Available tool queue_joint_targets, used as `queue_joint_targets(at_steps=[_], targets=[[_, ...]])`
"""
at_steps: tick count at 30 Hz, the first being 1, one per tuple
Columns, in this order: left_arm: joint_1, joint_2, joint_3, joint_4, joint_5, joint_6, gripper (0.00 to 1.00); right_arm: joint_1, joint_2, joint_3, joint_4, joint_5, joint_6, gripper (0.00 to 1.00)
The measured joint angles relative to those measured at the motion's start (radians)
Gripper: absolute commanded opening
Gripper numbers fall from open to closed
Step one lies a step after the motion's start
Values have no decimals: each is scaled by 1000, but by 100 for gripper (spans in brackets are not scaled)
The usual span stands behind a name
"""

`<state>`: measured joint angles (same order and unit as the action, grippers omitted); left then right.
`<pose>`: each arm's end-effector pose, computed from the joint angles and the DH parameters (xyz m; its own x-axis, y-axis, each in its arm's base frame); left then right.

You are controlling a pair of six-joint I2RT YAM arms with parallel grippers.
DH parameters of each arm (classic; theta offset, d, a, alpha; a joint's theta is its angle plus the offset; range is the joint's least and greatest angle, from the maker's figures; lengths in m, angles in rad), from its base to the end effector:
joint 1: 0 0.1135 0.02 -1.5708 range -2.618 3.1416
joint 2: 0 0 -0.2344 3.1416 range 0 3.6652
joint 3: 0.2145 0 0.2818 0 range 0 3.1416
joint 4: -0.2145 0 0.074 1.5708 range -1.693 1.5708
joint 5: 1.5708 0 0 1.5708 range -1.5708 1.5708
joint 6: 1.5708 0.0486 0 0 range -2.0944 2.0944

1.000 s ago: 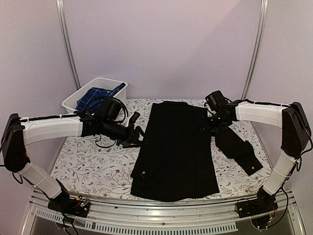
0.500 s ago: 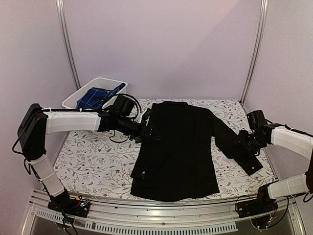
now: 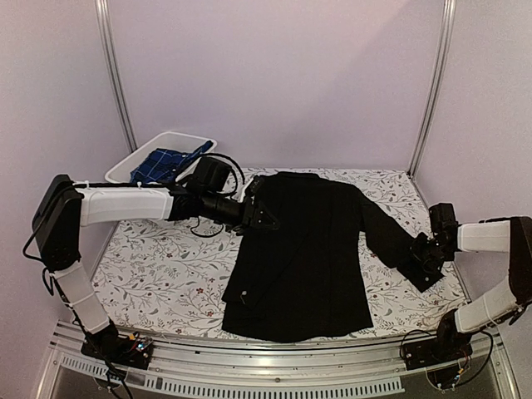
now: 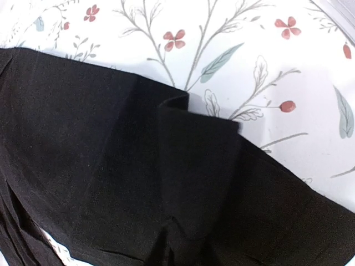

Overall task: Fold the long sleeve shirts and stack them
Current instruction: Adjust the sleeve at the center of the board.

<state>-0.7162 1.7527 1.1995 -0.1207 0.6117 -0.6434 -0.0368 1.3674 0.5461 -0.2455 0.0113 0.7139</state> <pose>0.2963 -0.2949 0.1794 -0.9021 0.1341 -0.4102 0.4184 0.5041 -0.7555 0.2632 -0.0102 0.0750 -0.6337 0.6785 -0.3715 0.6049 0.7340 0.3087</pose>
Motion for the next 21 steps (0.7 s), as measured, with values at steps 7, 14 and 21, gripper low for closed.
queue_joint_targets(at_steps=[7, 14, 21], targets=[[0, 0, 0, 6, 0, -15, 59, 177, 60, 147, -39, 84, -37, 6], [6, 0, 6, 10, 1, -24, 58, 447, 270, 414, -26, 117, -47, 76], [9, 1, 14, 10, 0, -23, 58, 380, 231, 340, -39, 108, -85, 78]])
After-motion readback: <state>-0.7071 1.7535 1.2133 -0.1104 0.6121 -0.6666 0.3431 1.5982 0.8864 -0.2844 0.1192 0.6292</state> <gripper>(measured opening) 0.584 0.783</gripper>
